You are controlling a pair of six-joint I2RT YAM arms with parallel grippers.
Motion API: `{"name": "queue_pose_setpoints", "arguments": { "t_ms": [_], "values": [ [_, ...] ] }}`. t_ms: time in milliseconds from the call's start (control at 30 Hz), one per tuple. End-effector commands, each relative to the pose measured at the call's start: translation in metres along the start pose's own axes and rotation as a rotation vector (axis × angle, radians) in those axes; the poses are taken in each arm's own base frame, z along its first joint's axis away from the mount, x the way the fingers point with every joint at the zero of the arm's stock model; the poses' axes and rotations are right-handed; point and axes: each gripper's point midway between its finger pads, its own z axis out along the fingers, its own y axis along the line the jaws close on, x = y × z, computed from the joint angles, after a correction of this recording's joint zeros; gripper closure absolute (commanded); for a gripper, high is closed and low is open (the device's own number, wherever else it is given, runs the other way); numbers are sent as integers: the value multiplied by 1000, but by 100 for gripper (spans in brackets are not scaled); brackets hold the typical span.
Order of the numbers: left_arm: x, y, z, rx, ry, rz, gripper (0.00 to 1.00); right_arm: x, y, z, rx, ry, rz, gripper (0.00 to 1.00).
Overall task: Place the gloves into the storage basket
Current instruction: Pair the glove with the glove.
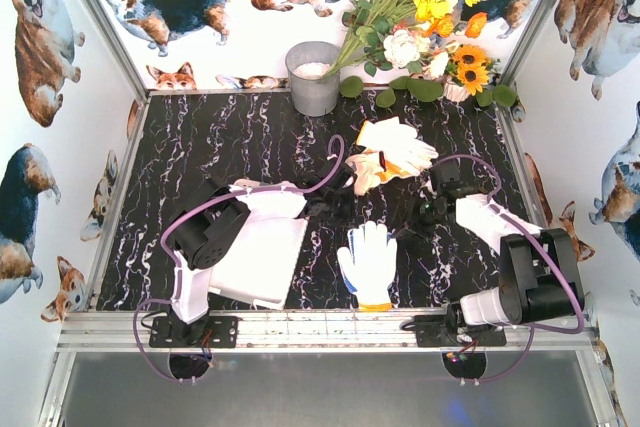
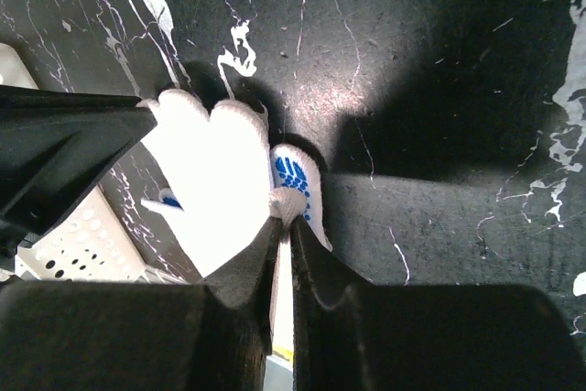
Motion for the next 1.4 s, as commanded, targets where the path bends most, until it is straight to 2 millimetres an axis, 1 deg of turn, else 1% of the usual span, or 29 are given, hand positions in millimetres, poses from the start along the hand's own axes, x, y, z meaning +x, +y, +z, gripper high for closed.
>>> {"name": "queue_pose_setpoints", "arguments": {
  "t_ms": [0, 133, 333, 500, 767, 933, 1200, 1233, 1300, 1333, 1367],
  "values": [
    [-14, -6, -8, 13, -50, 27, 100, -1, 4, -4, -17, -13, -26, 95],
    [-16, -7, -16, 10, -73, 27, 100, -3, 5, -3, -22, -11, -30, 95],
    [-10, -3, -21, 6, -69, 14, 100, -5, 11, -1, -33, -4, -46, 95],
    [-8, 1, -25, -11, -77, 7, 100, -5, 13, 4, -31, 10, -58, 95],
    [-3, 12, -24, -52, -74, -15, 100, -6, 20, 8, -22, 23, -99, 95],
    [3, 22, -20, -83, -60, -15, 100, -6, 24, 13, -18, 33, -113, 95],
    [-1, 30, -15, -125, -73, 3, 100, -8, 25, 26, -14, 43, -125, 95],
    [-3, 30, -15, -128, -77, 12, 96, -9, 25, 27, -12, 47, -125, 95],
    [-10, 23, -19, -121, -91, 36, 79, -9, 26, 27, -16, 49, -130, 89],
    [-14, 18, -22, -110, -102, 52, 72, -9, 27, 26, -21, 47, -134, 84],
    [-17, 14, -24, -100, -109, 68, 68, -10, 29, 24, -26, 40, -138, 78]
  ]
}}
